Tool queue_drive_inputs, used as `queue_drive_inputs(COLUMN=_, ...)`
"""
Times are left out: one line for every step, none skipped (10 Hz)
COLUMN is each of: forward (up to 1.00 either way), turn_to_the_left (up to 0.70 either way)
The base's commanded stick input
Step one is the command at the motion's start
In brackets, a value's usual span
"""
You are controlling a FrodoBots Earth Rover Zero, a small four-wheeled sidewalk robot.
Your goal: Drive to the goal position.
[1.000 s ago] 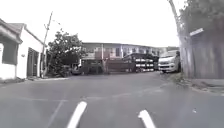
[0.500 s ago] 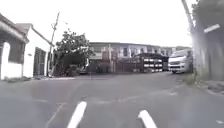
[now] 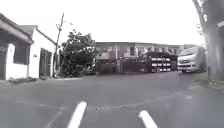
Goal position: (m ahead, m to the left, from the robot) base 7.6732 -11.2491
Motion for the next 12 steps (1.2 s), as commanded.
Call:
queue_drive_inputs(forward=0.62, turn_to_the_left=0.15)
queue_drive_inputs(forward=0.62, turn_to_the_left=0.16)
queue_drive_inputs(forward=0.6, turn_to_the_left=0.29)
queue_drive_inputs(forward=0.58, turn_to_the_left=0.28)
queue_drive_inputs(forward=0.55, turn_to_the_left=0.26)
queue_drive_inputs(forward=0.49, turn_to_the_left=0.24)
queue_drive_inputs(forward=0.43, turn_to_the_left=0.21)
queue_drive_inputs(forward=0.38, turn_to_the_left=0.31)
queue_drive_inputs(forward=0.35, turn_to_the_left=0.43)
queue_drive_inputs(forward=0.33, turn_to_the_left=0.43)
queue_drive_inputs(forward=0.31, turn_to_the_left=0.37)
queue_drive_inputs(forward=0.28, turn_to_the_left=0.31)
